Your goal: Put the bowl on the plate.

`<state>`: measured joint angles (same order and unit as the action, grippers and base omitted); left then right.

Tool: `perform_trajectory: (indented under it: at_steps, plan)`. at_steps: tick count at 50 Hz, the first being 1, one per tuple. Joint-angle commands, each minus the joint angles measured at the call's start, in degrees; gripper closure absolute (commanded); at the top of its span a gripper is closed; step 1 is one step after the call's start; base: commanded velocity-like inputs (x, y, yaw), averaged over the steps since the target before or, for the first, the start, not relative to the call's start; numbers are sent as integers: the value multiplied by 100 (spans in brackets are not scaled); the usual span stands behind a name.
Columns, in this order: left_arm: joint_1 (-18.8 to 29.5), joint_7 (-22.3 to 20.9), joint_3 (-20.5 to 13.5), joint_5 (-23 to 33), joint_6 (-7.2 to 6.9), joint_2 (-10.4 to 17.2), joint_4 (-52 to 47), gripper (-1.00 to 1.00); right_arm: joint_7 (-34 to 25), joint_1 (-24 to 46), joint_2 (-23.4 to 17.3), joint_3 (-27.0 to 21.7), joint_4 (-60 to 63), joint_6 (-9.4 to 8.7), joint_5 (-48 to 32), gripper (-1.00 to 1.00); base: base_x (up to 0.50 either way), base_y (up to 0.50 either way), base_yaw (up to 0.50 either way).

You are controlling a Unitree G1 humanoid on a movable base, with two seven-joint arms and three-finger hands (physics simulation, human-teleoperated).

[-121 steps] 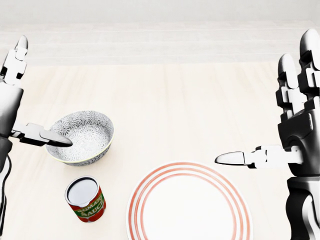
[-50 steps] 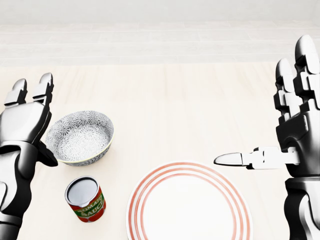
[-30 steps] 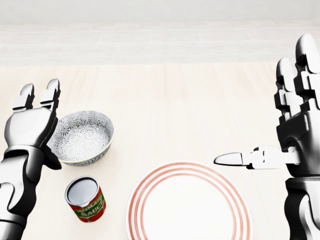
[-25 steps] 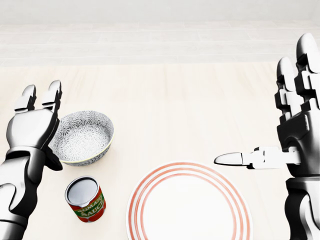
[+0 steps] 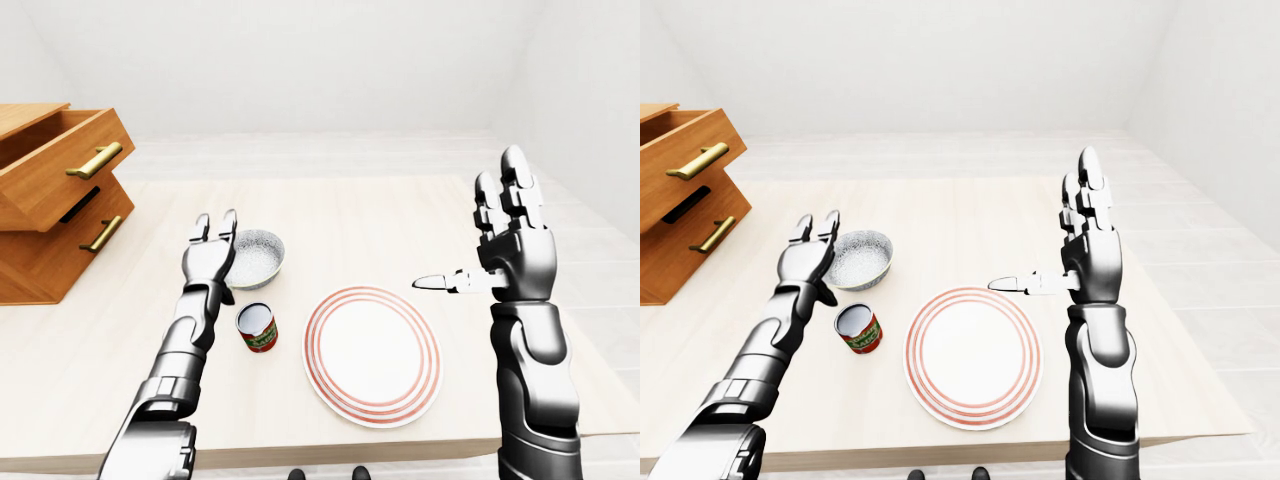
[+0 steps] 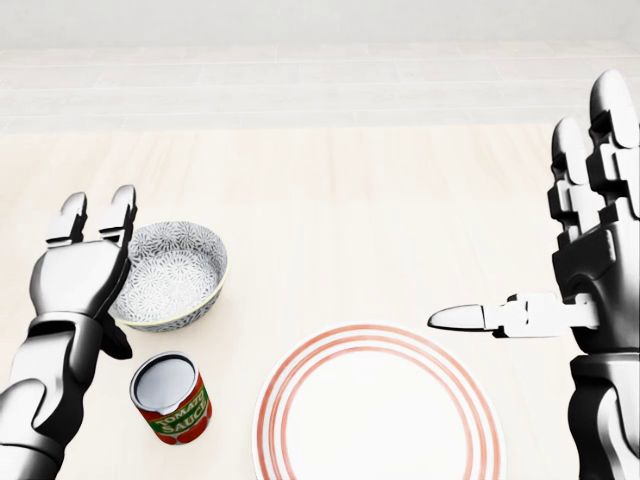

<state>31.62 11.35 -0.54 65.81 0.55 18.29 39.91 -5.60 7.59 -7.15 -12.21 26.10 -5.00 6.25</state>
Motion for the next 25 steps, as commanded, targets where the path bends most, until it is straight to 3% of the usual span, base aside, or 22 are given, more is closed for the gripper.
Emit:
perform_trajectory:
  at_steps: [1,25]
  plan:
    - [-10,132,-77,-234,99,-34,282,-100,-4,-23,2,-7,-42,0,21,-100,0,0,0]
    - [63,418,20,-277,215,-51,712,-100,16,27,-11,-3,-191,0,19,-100,0,0,0]
